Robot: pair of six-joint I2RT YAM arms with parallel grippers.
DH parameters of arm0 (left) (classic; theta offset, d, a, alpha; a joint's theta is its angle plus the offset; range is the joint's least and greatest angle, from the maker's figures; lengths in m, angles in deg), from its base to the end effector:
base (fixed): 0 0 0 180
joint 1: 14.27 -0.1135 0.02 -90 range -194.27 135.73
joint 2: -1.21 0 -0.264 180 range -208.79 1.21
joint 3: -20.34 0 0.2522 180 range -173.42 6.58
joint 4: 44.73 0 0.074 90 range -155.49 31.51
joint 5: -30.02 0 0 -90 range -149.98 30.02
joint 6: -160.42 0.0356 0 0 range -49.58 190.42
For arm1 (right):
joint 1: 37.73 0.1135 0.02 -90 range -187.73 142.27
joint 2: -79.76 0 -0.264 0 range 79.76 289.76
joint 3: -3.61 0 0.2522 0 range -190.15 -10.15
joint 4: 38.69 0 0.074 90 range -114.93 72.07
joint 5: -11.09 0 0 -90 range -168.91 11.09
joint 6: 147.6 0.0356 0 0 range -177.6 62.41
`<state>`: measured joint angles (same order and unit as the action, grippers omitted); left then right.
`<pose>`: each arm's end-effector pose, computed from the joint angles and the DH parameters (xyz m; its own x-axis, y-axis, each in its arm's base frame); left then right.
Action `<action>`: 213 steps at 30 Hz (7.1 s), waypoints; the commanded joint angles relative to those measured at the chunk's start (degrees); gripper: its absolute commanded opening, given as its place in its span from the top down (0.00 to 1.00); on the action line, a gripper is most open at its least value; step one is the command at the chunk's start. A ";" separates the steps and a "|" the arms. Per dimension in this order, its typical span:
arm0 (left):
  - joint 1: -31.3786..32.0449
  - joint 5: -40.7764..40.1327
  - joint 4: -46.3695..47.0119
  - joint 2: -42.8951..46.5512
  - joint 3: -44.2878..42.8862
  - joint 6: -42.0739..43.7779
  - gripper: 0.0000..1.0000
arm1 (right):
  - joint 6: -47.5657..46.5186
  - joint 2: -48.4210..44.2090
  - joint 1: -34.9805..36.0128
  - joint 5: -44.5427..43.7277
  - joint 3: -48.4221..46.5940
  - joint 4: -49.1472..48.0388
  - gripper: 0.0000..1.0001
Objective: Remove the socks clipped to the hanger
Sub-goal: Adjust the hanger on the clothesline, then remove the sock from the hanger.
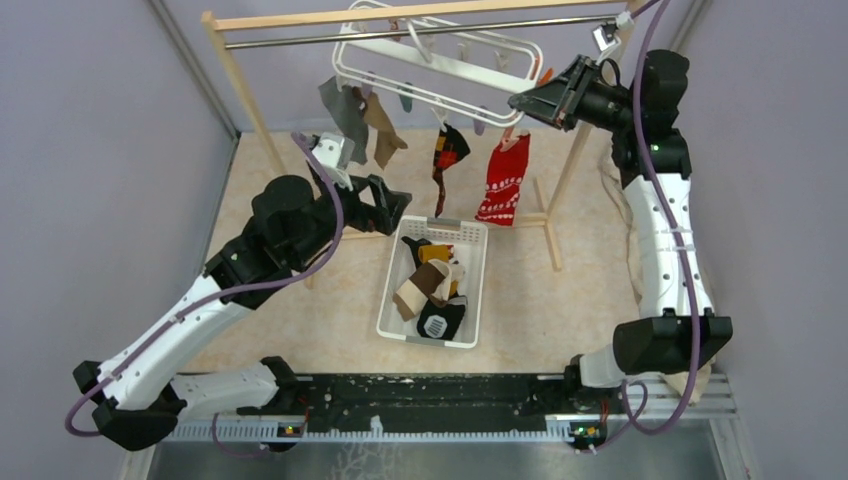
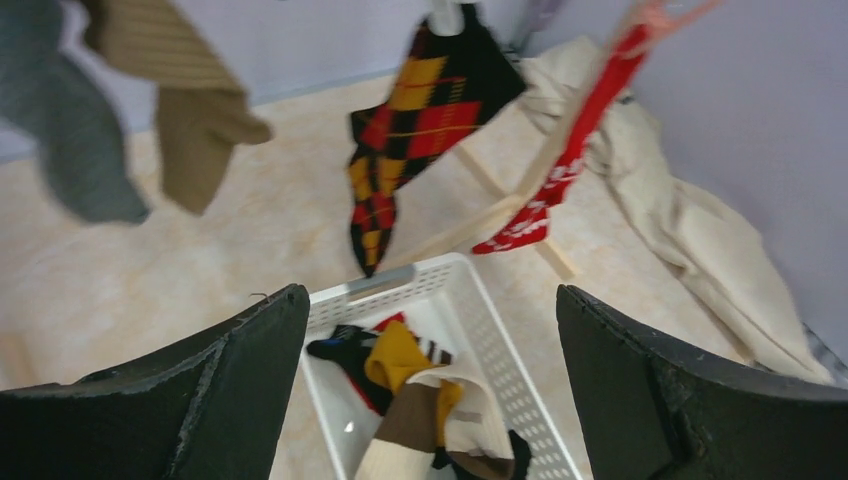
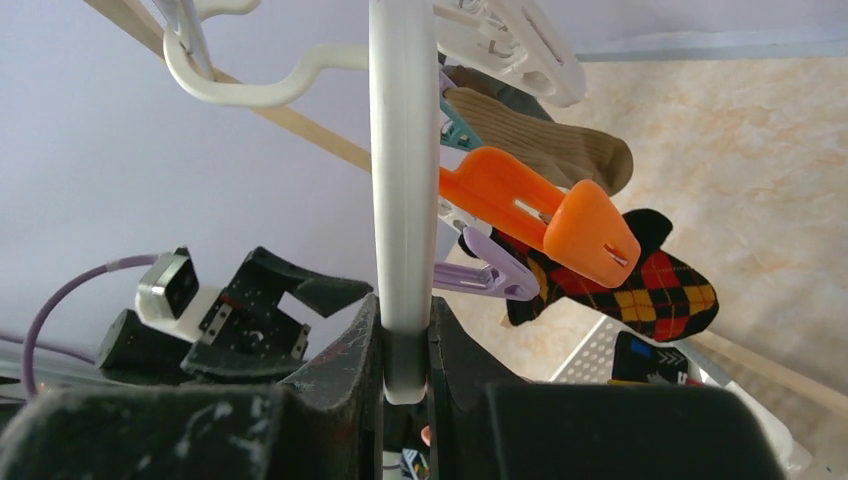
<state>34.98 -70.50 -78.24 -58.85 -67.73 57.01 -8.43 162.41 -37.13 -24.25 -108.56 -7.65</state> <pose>0.1481 -0.1620 0.4503 -0.2061 -0.1101 -0.9723 0.5946 0.7751 -0.2138 0.2999 0.0322 0.4971 -0.6389 0.4310 -0.6372 -0.5170 0.3728 0.7705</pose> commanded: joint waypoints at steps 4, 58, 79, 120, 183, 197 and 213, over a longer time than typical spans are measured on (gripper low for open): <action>-0.01 -28.48 3.02 2.56 7.11 0.35 0.01 | -7.64 3.07 -3.42 0.69 -5.97 4.90 0.95; -17.11 -8.79 17.92 0.34 17.17 -1.36 1.00 | -17.35 -27.91 -6.14 -10.48 18.67 7.50 0.29; -16.95 -1.13 11.99 5.92 15.17 -5.96 1.00 | -30.48 -27.32 -2.89 -47.14 9.13 26.73 0.13; 2.76 -3.07 5.15 2.31 5.95 -10.27 1.00 | -36.15 -15.28 50.36 -48.18 26.96 -1.15 0.15; 4.18 -25.26 -12.82 -2.18 -14.30 -4.52 0.01 | -34.09 -8.74 66.90 -77.21 26.46 -4.10 1.00; 4.18 -27.34 -9.17 -8.79 -15.40 -4.95 0.04 | -32.28 -7.91 68.61 -83.11 24.58 -2.29 1.00; 4.18 -28.98 -8.70 -9.20 -15.70 -5.53 0.17 | -31.08 -6.04 69.80 -85.11 23.56 -1.68 1.00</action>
<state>39.00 -98.74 -88.86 -68.44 -81.87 52.01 -40.45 155.92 31.88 -108.23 -81.55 -8.74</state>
